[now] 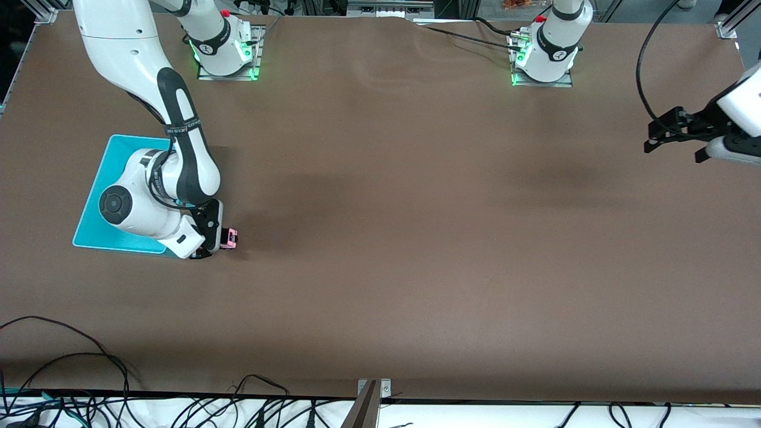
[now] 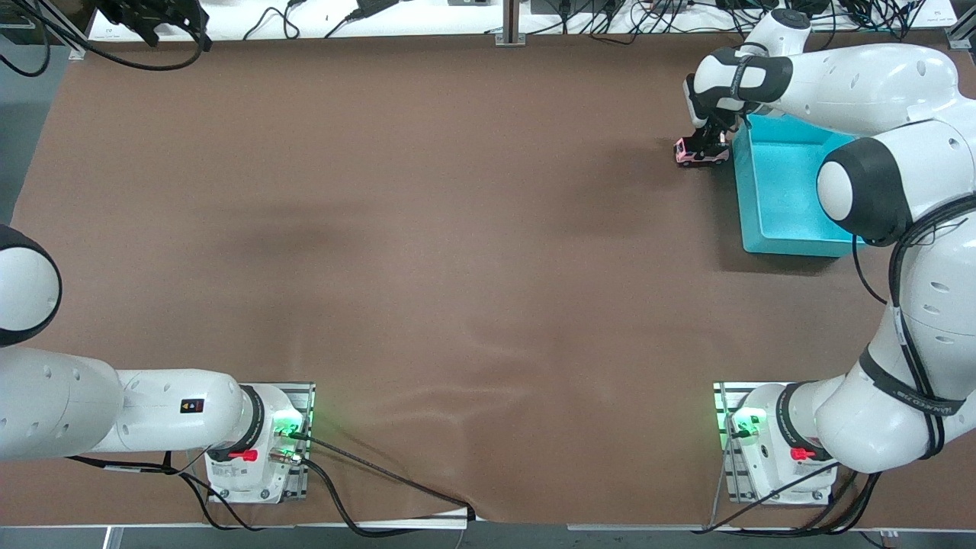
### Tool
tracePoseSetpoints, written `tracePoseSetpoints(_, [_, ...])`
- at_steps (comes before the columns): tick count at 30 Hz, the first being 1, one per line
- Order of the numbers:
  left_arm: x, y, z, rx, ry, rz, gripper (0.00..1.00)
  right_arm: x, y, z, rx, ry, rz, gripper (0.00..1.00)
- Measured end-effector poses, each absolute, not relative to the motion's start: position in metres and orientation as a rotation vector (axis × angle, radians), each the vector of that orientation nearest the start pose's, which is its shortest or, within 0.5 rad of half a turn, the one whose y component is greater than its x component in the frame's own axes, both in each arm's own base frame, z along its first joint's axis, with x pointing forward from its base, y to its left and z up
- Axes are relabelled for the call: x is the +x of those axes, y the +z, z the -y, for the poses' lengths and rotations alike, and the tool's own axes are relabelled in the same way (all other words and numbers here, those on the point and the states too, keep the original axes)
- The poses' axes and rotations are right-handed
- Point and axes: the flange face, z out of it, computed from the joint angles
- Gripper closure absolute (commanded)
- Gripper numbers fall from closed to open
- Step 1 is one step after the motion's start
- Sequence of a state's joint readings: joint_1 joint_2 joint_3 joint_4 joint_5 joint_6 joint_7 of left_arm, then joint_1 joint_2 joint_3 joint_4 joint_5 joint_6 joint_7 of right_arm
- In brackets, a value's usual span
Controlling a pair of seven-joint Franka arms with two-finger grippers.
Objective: Wind and store pink jeep toy
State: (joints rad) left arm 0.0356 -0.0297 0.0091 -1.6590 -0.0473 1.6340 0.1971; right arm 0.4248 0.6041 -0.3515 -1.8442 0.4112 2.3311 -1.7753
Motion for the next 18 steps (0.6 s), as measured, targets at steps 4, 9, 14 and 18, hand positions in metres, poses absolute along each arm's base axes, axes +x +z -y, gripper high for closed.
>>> tracePoseSetpoints(4, [0.55, 0.613, -0.024, -3.178, -0.045, -0.228, 0.0, 0.637, 0.222, -0.068, 2.237, 0.082, -2.332, 0.92])
tracePoseSetpoints(9, [0.551, 0.613, -0.023, -3.177, -0.045, -0.229, 0.0, 0.639, 0.255, -0.071, 2.24, 0.126, -2.352, 0.92])
tracePoseSetpoints(14, [0.555, 0.608, -0.023, -3.178, -0.034, -0.229, 0.0, 0.636, 0.299, -0.062, 2.283, 0.137, -2.384, 0.92])
tracePoseSetpoints(18, [0.56, 0.609, -0.023, -3.178, -0.04, -0.23, 0.0, 0.631, 0.328, -0.04, 2.346, 0.114, -2.389, 0.92])
